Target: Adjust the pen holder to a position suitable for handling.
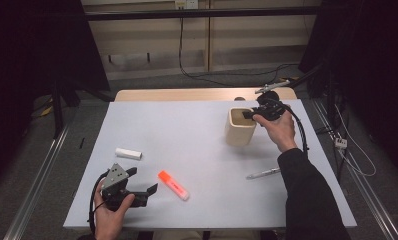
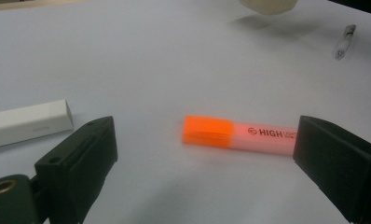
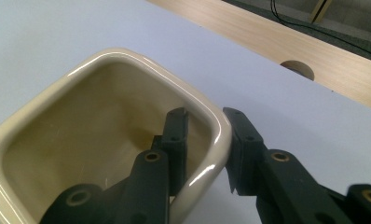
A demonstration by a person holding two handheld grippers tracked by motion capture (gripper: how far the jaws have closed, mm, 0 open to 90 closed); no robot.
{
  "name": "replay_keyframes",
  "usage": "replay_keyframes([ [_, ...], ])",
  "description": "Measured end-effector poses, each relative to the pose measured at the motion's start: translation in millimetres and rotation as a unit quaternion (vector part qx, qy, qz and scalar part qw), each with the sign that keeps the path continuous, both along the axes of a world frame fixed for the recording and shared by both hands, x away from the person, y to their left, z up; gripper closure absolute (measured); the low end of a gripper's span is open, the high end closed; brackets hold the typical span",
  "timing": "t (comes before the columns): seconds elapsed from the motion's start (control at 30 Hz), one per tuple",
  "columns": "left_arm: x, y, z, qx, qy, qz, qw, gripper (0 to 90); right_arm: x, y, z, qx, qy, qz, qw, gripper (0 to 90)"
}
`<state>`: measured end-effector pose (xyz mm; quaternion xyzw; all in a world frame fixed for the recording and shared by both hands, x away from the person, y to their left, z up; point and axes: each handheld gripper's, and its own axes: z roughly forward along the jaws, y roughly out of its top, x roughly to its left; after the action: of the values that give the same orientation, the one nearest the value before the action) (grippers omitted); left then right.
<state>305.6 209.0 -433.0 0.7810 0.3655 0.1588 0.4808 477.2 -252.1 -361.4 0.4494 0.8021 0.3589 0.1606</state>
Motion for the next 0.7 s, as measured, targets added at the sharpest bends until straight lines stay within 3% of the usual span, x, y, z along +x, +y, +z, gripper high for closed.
replay_keyframes([
  [0.43,0.1,1.1,-0.7,0.003,0.002,0.003,1.0,6.0,-13.2,20.2,1.4,0.0,-0.003,0.009,1.0,71.9],
  [0.7,0.2,1.2,-1.2,0.001,0.005,0.003,1.0,6.0,-18.6,44.0,1.5,0.007,-0.001,0.017,0.9998,71.9],
])
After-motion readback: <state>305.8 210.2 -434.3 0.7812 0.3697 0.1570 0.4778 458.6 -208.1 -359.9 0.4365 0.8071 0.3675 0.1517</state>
